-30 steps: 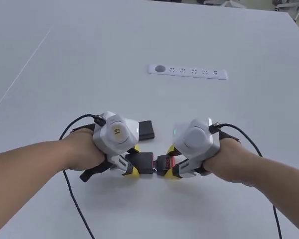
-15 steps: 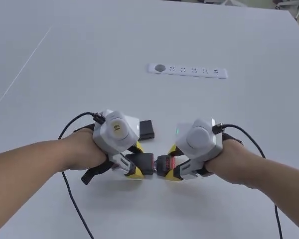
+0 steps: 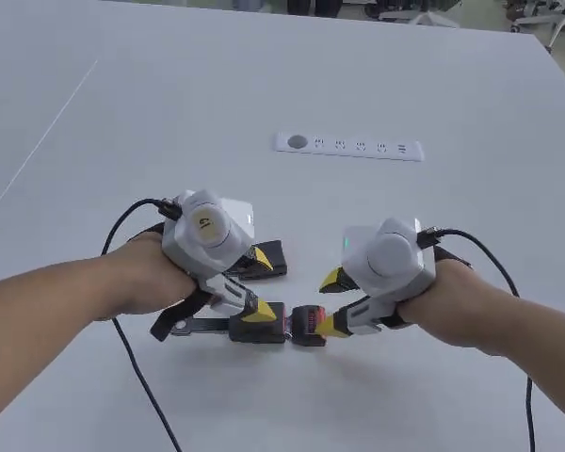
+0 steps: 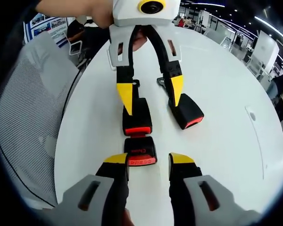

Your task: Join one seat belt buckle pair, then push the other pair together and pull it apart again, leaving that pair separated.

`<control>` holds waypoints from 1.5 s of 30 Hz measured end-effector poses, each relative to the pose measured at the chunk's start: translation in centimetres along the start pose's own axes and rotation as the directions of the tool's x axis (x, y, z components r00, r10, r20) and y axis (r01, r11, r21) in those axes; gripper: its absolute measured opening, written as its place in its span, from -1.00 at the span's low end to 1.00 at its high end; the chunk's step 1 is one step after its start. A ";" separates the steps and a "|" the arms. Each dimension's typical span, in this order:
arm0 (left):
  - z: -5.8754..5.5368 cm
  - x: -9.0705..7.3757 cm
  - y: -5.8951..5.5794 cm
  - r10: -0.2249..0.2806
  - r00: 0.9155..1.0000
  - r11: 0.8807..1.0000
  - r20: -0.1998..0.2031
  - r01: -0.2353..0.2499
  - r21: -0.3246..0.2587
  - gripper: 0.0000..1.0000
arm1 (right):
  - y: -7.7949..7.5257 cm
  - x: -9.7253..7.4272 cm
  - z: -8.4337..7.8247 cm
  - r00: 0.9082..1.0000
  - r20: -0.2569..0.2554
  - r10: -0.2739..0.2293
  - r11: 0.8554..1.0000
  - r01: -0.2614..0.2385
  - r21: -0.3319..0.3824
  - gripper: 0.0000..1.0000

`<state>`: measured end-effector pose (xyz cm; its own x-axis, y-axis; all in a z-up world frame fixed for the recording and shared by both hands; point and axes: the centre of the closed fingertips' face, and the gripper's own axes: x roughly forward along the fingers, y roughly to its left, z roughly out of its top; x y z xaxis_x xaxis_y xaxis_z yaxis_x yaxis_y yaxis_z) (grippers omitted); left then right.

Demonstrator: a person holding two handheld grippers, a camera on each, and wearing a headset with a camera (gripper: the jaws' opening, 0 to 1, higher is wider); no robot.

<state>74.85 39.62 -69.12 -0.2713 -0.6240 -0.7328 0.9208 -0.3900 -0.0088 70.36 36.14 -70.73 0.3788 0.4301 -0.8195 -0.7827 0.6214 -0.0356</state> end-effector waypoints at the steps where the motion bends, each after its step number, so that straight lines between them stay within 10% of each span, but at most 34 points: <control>1: 0.0 -0.1 0.4 0.009 1.000 1.000 0.000 -0.009 -0.001 -0.19 | -0.4 -0.1 -0.2 1.000 -0.001 -0.006 1.000 0.006 0.004 -0.39; 23: -1.5 0.6 5.1 0.053 0.997 0.998 -0.056 -0.055 -0.038 -0.18 | -7.9 -3.0 -8.4 0.982 -0.153 -0.113 0.994 0.113 -0.007 -0.38; 35: -2.6 2.1 5.8 0.026 0.994 1.000 -0.107 -0.027 -0.003 -0.20 | -8.8 -3.3 -7.6 0.984 -0.142 -0.107 0.994 0.101 -0.050 -0.31; 45: -3.5 3.0 5.9 -0.004 0.992 1.000 -0.129 0.008 0.024 -0.29 | -9.0 -2.5 -8.6 0.970 -0.239 -0.048 0.982 0.002 -0.187 -0.25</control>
<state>80.42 37.78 -73.74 -0.2368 -0.5296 -0.8145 0.9117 -0.4109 0.0021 72.21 23.85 -73.30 0.2865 0.2311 -0.9298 -0.8607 0.4885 -0.1438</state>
